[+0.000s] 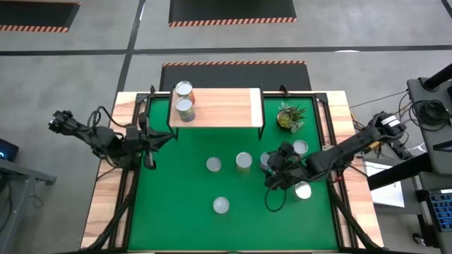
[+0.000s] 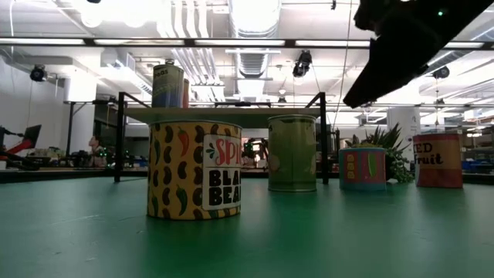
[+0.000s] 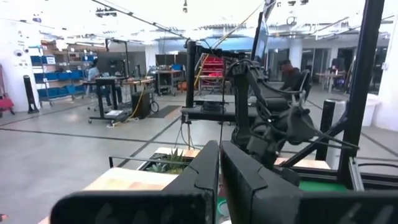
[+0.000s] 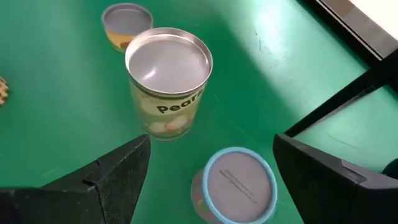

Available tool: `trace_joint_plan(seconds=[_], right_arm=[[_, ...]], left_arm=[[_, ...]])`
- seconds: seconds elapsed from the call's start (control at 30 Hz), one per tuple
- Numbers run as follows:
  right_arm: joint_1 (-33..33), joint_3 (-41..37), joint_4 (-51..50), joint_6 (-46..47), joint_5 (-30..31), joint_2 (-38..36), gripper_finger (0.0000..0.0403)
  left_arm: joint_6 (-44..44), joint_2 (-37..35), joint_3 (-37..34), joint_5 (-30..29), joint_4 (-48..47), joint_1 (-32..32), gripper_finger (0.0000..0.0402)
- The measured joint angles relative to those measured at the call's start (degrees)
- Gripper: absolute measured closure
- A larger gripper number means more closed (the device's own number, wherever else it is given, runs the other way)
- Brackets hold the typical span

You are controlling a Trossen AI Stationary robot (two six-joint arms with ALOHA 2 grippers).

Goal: Pick and place cans onto a shelf
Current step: Put the big green can on the shelf

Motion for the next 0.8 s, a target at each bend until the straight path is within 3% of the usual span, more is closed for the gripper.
trace_joint_plan(seconds=[0.5,0.8], right_arm=[[-3.29,-0.06,16.33,-4.53,-0.03,13.83,0.0076],[-8.63,-0.06,27.29,-9.74,-7.56,17.73,0.0076]], left_arm=[[0.76,0.30,-0.04,0.10,-0.15,0.00,0.0401],[0.76,0.84,-0.04,0.10,-0.15,0.00,0.0401]])
